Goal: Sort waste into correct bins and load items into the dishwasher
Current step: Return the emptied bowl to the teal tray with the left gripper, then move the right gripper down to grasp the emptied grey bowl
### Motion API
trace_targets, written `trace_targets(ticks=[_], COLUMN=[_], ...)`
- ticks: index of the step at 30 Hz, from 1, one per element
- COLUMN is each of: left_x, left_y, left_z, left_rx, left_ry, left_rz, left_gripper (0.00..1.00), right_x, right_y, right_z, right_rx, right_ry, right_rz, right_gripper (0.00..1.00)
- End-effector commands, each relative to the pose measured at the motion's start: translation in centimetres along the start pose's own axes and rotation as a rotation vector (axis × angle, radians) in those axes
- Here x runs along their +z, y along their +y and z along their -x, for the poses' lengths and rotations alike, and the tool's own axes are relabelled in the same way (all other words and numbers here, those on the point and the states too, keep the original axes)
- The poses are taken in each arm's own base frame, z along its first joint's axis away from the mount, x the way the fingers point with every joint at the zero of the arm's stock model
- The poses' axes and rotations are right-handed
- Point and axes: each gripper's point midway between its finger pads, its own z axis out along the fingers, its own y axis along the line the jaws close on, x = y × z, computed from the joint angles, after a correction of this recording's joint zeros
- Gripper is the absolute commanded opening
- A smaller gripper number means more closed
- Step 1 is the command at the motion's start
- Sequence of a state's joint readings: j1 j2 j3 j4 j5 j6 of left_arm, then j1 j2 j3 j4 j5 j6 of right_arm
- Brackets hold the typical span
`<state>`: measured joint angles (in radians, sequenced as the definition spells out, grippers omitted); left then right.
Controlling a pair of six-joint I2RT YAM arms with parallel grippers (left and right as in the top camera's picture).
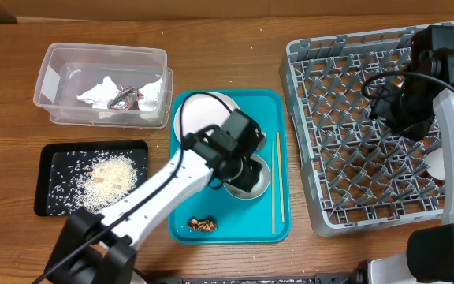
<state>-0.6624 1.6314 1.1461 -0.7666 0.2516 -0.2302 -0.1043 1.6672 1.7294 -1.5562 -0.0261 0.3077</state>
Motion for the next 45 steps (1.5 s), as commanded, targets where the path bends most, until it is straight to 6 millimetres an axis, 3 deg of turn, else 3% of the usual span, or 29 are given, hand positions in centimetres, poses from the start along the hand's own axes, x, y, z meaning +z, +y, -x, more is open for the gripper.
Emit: trace_targets(ticks=[1, 7, 11, 16, 19, 27, 34, 40, 45], left_x=[-4.8, -11.1, -14.1, -14.8, -14.5, -14.4, -14.4, -14.4, -14.3], left_y=[1.5, 6.2, 8.9, 10.5, 10.5, 10.5, 10.5, 10.6, 10.6], left_z=[2.7, 2.3, 0.8, -1.1, -1.5, -1.4, -1.4, -1.4, -1.4], left_rx=[-0.059, -0.238, -0.353, -0.423, -0.429, -0.428, -0.428, -0.429, -0.429], left_ry=[-0.127, -0.226, -0.261, -0.222, -0.201, -0.202, -0.2, -0.2, -0.199], left_rz=[0.051, 0.133, 0.166, 0.191, 0.193, 0.193, 0.192, 0.192, 0.193], left_gripper=[0.51, 0.53, 0.72, 0.75, 0.75, 0.8, 0.8, 0.8, 0.8], right_x=[-0.7, -1.2, -1.2, -0.1, 1.4, 8.2, 13.6, 16.0, 16.3], right_y=[1.3, 5.7, 8.8, 13.2, 14.7, 15.5, 15.1, 14.3, 14.4], right_z=[-0.5, -2.6, -4.7, -8.3, -10.6, -15.4, -17.3, -17.3, -17.2], right_rx=[-0.076, -0.269, -0.401, -0.556, -0.582, -0.594, -0.54, -0.487, -0.489], right_ry=[0.006, 0.061, 0.079, 0.105, 0.136, 0.193, 0.185, 0.155, 0.145], right_rz=[0.086, 0.274, 0.297, 0.318, 0.297, 0.21, 0.199, 0.182, 0.192], right_gripper=[0.67, 0.69, 0.7, 0.71, 0.71, 0.7, 0.63, 0.56, 0.47])
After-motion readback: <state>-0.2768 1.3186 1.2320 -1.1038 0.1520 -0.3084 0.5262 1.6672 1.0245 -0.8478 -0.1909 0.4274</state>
